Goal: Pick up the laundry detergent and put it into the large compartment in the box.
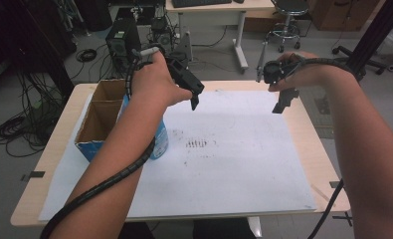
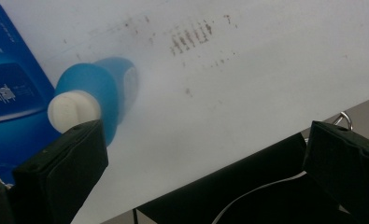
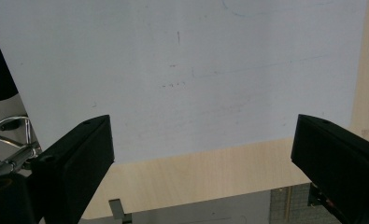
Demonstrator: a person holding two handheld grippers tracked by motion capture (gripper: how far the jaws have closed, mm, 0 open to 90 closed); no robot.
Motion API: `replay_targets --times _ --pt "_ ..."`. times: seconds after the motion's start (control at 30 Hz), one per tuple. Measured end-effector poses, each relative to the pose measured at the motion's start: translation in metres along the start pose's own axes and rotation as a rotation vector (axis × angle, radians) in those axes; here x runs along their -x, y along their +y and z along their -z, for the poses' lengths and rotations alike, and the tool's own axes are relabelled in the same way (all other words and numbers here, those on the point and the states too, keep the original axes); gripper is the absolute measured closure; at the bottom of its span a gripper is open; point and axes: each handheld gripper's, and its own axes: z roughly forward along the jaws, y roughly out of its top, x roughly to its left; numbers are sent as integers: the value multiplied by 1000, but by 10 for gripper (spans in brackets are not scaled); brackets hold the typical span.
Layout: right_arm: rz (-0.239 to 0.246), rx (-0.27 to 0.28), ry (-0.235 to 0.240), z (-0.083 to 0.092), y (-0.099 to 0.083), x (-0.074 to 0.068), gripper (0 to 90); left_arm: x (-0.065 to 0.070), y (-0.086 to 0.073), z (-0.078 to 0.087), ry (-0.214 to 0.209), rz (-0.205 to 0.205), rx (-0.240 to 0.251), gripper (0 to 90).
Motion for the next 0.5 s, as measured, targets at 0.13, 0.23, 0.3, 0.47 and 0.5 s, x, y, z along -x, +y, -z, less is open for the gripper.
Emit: replay_targets --times 0.13,0.23,0.3,0.47,0.5 --pt "-1 2 2 -1 1 0 59 -6 0 2 18 -8 8 2" --pt "-4 -1 2 -2 0 0 58 -10 0 2 26 -19 8 2" --pt "-3 -2 3 -3 0 0 59 -14 1 2 32 -23 7 2" --pt "-5 -3 6 -5 0 0 59 -23 1 2 41 -26 8 2" --pt "-6 -4 8 -5 0 0 59 -25 1 2 41 -24 11 2"
